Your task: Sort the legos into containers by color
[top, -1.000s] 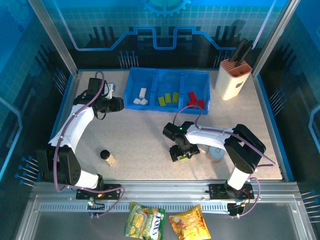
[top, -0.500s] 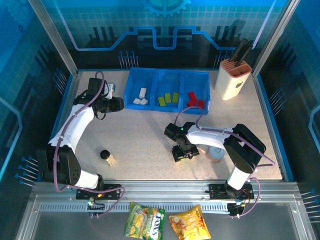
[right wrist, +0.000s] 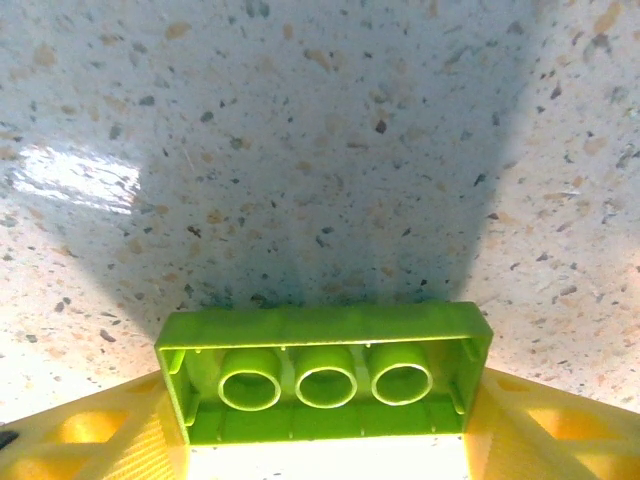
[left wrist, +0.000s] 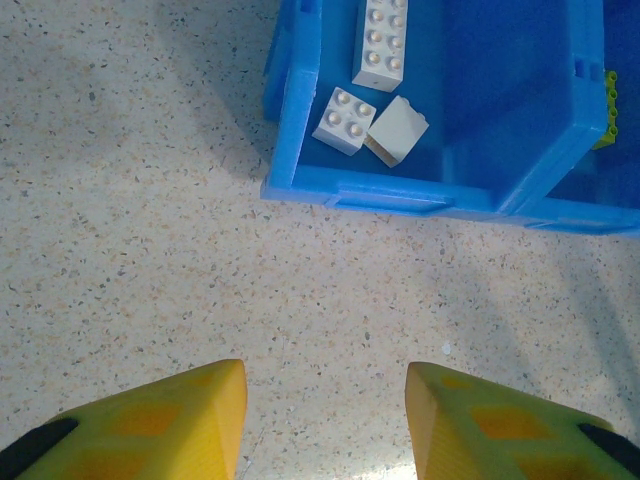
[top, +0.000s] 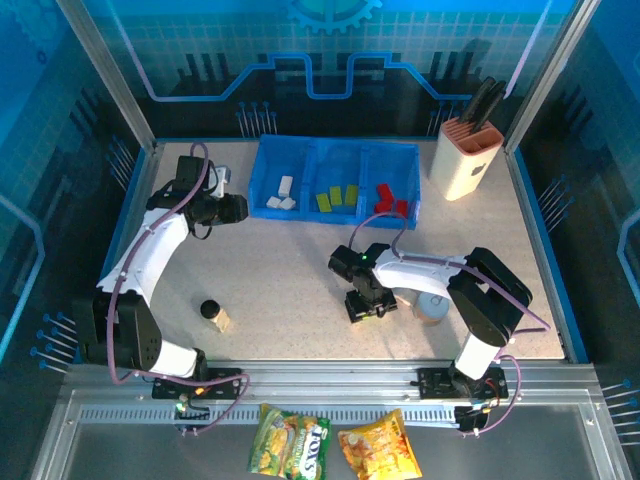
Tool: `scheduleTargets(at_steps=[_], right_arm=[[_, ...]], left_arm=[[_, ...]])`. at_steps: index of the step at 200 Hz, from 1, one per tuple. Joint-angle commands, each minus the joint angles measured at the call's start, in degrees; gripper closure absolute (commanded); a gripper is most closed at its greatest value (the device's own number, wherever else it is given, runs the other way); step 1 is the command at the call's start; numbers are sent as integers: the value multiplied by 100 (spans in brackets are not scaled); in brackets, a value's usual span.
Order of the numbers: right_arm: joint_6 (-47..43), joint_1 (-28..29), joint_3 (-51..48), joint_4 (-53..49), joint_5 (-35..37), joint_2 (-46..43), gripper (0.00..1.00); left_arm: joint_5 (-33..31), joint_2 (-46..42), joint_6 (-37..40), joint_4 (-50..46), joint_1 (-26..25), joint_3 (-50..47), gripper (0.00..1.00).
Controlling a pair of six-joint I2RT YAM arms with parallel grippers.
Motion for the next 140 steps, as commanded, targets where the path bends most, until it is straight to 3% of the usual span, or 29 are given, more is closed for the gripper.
scheduleTargets(at_steps=[1, 72, 140], right_arm=[[-56, -48, 228, -209, 23, -48, 35], [-321, -261, 946, -372, 79, 89, 35], [-530, -706, 2338, -323, 87, 812, 37]], left_arm=[[128, -1, 21, 75, 64, -45, 53], [164, 4, 6, 75, 72, -46, 53], [199, -37, 2, 84, 75, -52, 53]])
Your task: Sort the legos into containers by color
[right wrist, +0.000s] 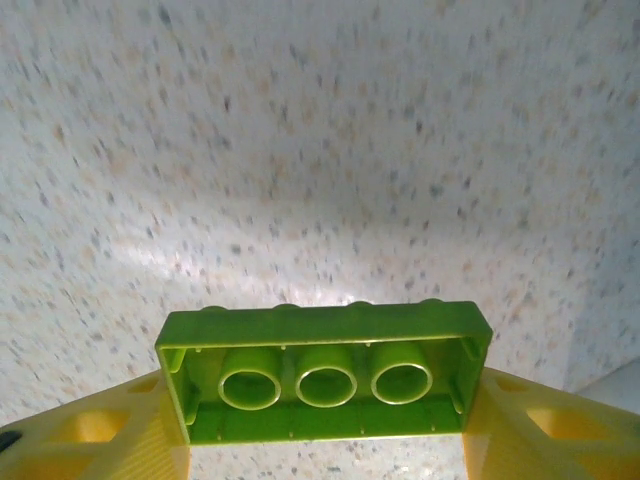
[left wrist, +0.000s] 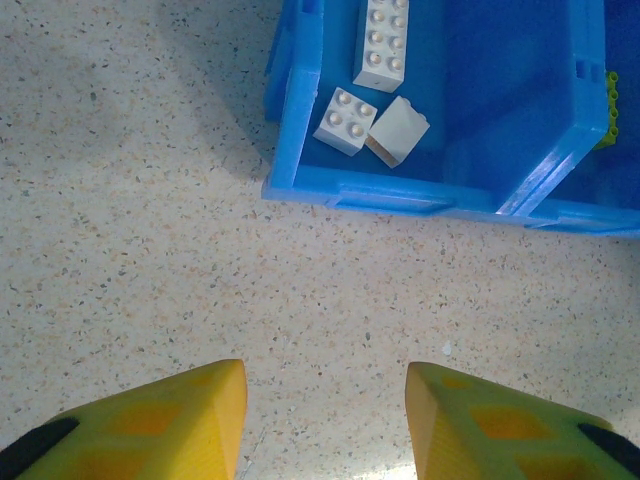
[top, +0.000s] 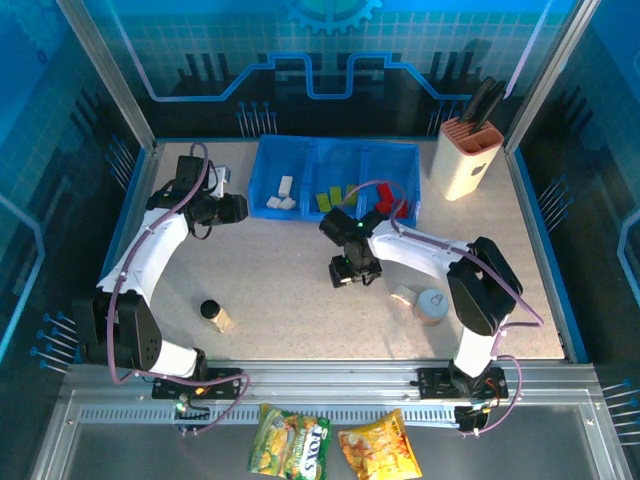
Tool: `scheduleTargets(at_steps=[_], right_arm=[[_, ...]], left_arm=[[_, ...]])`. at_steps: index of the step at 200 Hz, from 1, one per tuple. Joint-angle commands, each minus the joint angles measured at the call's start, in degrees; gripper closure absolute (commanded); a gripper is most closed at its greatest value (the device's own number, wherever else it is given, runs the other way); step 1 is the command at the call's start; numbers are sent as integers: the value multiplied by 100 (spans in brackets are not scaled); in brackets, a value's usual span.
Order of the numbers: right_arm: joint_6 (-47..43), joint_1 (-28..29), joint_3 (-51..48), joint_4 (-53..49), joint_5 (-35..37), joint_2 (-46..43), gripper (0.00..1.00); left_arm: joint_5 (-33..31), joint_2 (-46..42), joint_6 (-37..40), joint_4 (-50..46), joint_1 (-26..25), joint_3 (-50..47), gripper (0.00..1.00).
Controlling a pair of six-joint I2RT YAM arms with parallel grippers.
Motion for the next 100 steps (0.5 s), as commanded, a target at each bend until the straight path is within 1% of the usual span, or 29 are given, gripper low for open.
scheduleTargets(at_steps=[1, 62, 100], right_arm=[[-106, -188, 535, -87, 67, 286, 37], [-147, -587, 1978, -22, 190, 1126, 38], [-542, -825, 2817, 136, 297, 1687, 39]], left_arm=[[193, -37, 2, 84, 71, -53, 53], [212, -63, -15, 92, 76, -55, 53], [212, -67, -14, 92, 83, -53, 53]])
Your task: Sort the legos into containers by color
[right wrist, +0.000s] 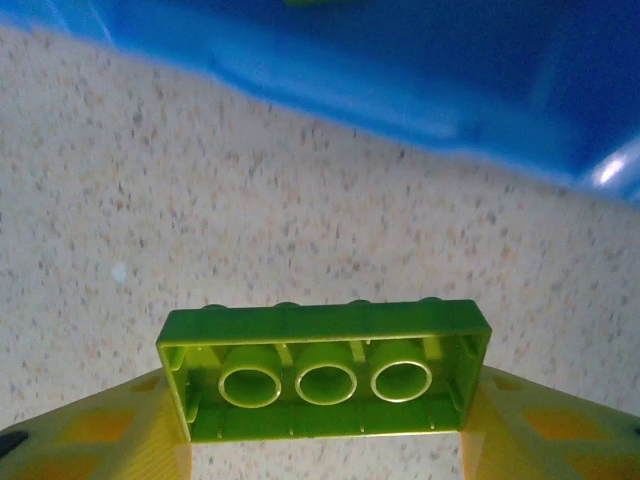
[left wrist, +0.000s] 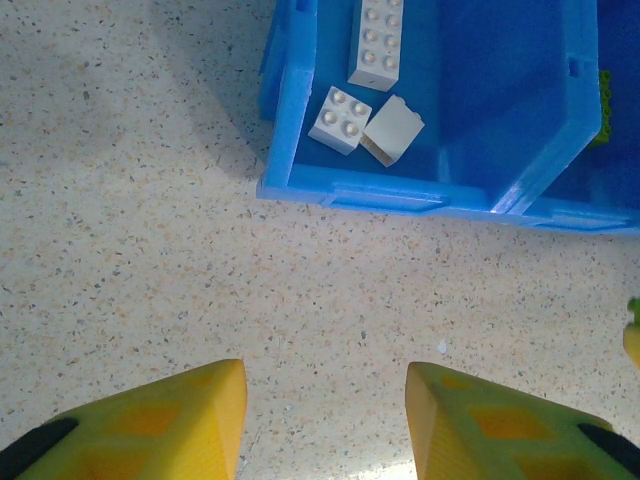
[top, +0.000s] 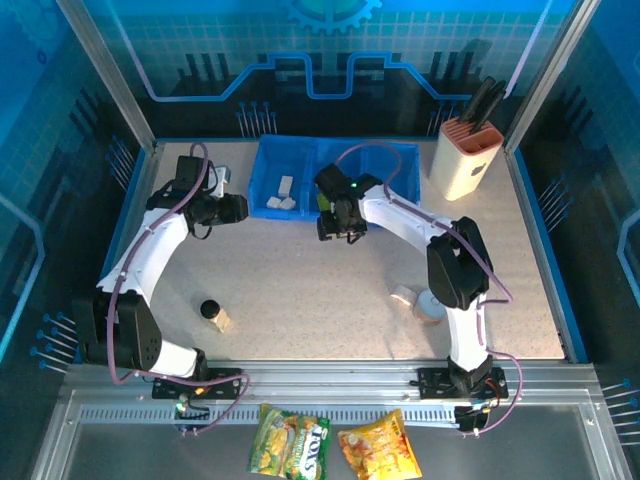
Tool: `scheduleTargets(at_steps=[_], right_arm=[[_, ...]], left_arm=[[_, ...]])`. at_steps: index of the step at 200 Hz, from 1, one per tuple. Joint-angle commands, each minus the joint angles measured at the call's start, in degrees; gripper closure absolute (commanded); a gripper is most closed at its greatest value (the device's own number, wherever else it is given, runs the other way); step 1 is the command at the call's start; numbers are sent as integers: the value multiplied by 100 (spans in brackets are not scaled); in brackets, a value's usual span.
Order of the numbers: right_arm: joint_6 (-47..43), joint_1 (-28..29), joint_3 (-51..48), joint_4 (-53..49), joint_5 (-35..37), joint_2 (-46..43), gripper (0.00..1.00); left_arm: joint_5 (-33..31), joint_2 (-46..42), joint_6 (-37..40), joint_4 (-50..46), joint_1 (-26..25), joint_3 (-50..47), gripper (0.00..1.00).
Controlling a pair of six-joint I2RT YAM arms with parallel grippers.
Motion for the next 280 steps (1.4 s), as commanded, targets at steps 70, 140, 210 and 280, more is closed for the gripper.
scheduleTargets(at_steps=[70, 140, 210, 280], right_arm=[[-1259, -648, 1668, 621, -40, 1215, 40], [-1739, -830, 3017, 779, 14, 2186, 40], [-2076, -838, 3848, 1067, 500, 2890, 40], [-2236, -856, 3778, 1272, 799, 2904, 32]], left_arm=[[100, -29, 4, 106, 86, -84, 53], [23, 9, 21, 99, 94, -88, 54], [11, 34, 36, 95, 94, -94, 54], [30, 20, 21, 90, 94, -97, 54]])
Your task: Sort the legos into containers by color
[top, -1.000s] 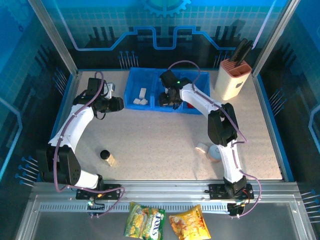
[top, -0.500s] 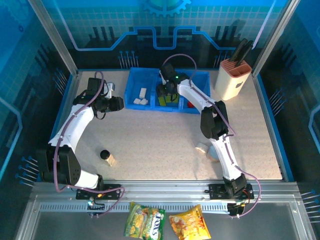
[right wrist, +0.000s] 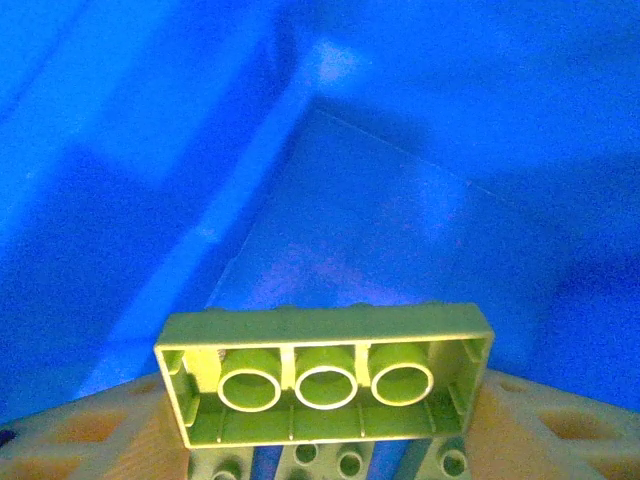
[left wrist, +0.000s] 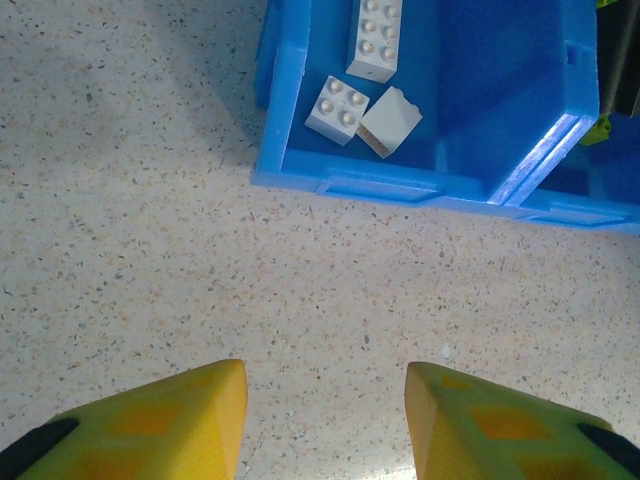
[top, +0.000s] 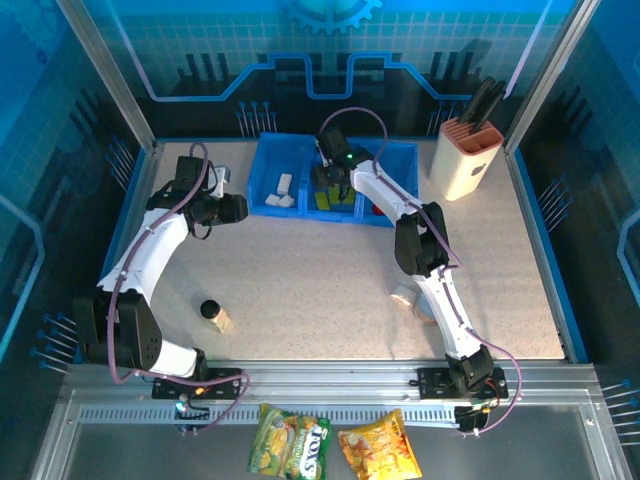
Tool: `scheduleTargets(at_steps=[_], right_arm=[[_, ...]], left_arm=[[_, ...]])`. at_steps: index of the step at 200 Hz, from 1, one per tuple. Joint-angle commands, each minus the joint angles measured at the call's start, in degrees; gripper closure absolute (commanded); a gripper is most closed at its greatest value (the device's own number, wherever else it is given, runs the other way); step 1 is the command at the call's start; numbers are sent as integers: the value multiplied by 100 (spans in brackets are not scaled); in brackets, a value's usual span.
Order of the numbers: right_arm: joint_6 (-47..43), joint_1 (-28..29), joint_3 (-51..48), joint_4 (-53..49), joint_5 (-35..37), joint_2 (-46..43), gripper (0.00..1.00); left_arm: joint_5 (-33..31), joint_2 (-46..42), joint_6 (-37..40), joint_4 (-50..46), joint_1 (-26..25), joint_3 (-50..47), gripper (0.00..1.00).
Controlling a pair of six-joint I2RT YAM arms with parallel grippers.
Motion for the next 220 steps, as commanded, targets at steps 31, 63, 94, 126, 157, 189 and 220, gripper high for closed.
scheduleTargets(at_steps=[31, 63, 94, 126, 157, 189, 220], right_arm=[[-99, -22, 90, 130, 123, -89, 30], [-132, -4, 85, 75, 141, -301, 25], [-201, 49, 82, -40, 176, -517, 25], [-205, 117, -60, -238, 153, -823, 26], [-117, 170, -401, -567, -103, -1114, 27], [-105, 257, -937, -895, -278, -1714, 28], [-325, 339, -1677, -1171, -313, -2309, 29]], left_arm=[[44, 5, 18, 20, 73, -47, 54], [53, -9, 12, 16, 73, -53, 54], [62, -19, 17, 17, 70, -51, 54], [80, -21, 10, 16, 73, -44, 54], [80, -34, 13, 16, 73, -44, 53], [97, -49, 11, 16, 73, -36, 54], [98, -55, 13, 16, 77, -31, 53]])
